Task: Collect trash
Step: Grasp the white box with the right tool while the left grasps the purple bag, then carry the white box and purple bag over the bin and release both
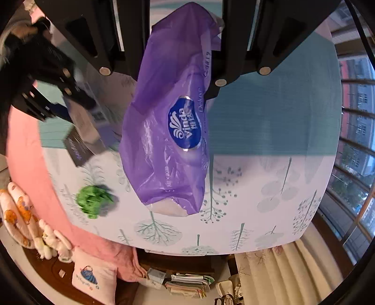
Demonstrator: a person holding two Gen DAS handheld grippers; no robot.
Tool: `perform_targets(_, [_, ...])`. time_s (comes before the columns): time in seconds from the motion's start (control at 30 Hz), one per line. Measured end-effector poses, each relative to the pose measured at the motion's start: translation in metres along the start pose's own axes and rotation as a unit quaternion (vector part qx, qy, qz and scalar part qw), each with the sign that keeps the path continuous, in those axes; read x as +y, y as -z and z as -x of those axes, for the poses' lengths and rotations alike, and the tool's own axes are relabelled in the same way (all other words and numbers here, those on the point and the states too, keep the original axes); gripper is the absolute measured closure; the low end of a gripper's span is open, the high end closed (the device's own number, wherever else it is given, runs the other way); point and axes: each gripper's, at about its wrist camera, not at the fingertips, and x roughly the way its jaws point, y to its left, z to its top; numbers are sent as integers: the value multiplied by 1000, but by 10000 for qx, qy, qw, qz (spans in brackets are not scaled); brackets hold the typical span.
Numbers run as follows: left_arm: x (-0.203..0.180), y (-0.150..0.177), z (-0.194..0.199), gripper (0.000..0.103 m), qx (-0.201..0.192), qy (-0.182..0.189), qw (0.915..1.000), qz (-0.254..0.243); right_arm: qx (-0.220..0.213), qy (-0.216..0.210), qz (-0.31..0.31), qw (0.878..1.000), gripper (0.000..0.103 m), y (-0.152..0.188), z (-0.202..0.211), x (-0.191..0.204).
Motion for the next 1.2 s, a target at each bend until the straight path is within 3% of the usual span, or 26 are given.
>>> perform_targets(0.3, [11, 82, 69, 88, -271, 294, 9990, 182, -152, -222, -246, 9993, 67, 24, 43, 30])
perform_targets(0.47, [25, 138, 109, 88, -452, 371, 9980, 219, -319, -216, -136, 9992, 67, 55, 82, 76])
perform_targets(0.7, [40, 240, 162, 88, -721, 243, 9971, -45, -448, -234, -44, 9987, 67, 117, 133, 149])
perform_targets(0.97, [62, 355, 182, 88, -775, 356, 9959, -298, -299, -28, 210, 9993, 66, 206, 160, 239])
perform_targets(1.2, [82, 425, 172, 88, -462, 390, 9980, -197, 23, -21, 325, 9995, 66, 268, 165, 287])
